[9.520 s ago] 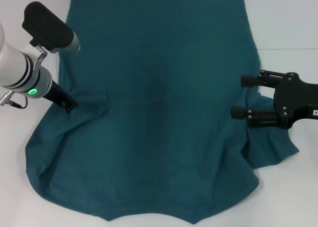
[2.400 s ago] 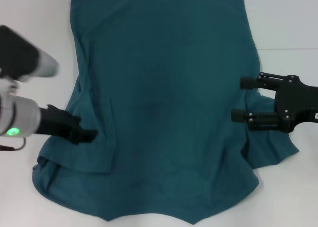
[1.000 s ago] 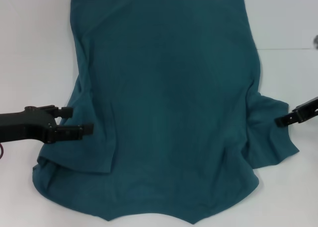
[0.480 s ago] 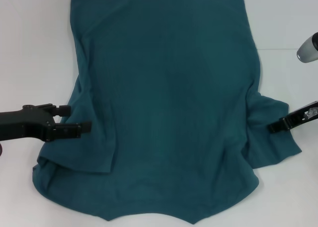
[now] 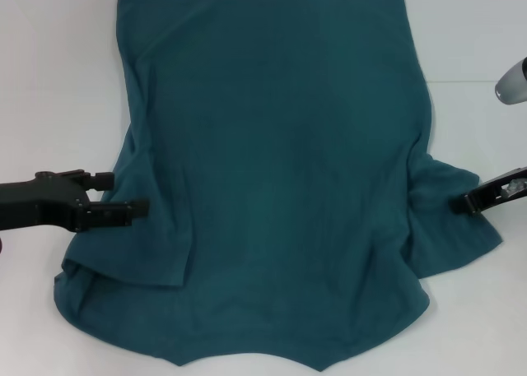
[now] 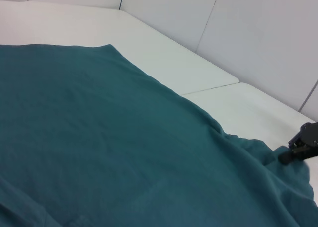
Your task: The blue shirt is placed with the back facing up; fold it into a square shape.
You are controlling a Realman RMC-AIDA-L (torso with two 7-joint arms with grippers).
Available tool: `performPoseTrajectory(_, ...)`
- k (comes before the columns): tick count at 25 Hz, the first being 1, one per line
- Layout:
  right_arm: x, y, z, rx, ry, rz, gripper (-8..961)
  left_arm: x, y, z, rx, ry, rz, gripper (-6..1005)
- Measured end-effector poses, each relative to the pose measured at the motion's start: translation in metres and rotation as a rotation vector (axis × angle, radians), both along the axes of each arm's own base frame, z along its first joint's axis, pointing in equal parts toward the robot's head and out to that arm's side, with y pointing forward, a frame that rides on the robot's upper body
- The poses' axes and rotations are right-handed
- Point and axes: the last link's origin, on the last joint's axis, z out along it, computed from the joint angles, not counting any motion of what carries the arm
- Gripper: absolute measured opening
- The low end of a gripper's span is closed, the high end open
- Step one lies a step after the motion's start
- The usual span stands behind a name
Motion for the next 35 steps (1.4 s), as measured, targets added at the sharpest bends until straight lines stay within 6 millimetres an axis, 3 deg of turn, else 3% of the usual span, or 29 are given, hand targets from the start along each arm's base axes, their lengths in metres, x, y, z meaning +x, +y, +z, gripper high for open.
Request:
performPoseTrajectory(3, 0.001, 0.001, 0.009, 0.024, -0.002, 0.000, 219, 0.000, 0.000, -0.001, -0.003, 0.005, 0.001, 911)
performPoseTrajectory(5, 0.000, 0.001, 0.027, 0.071, 0.006, 0.003, 170, 0.000, 0.001, -0.001, -0.001, 0.008, 0.003, 911)
performPoseTrajectory(8, -0.003, 0.001, 0.038, 0.098, 0.017, 0.013, 31, -0.002, 0.002, -0.001, 0.007, 0.013, 0.008, 910)
performPoseTrajectory(16, -0.032, -0.004, 0.060, 0.138, 0.054, 0.087, 55, -0.004, 0.001, 0.000, 0.007, 0.014, 0.018, 908)
performPoseTrajectory(20, -0.053, -0.007, 0.047, 0.071, 0.112, 0.149, 67, -0.005, 0.000, 0.000, 0.007, 0.014, 0.021, 909)
performPoseTrajectory(26, -0.076, -0.006, 0.013, -0.049, 0.059, 0.227, 86, -0.005, -0.001, 0.000, 0.002, 0.012, 0.021, 909)
performPoseTrajectory(35, -0.096, 0.008, -0.021, -0.098, 0.042, 0.262, 113, -0.008, -0.004, -0.003, -0.011, 0.017, 0.030, 908)
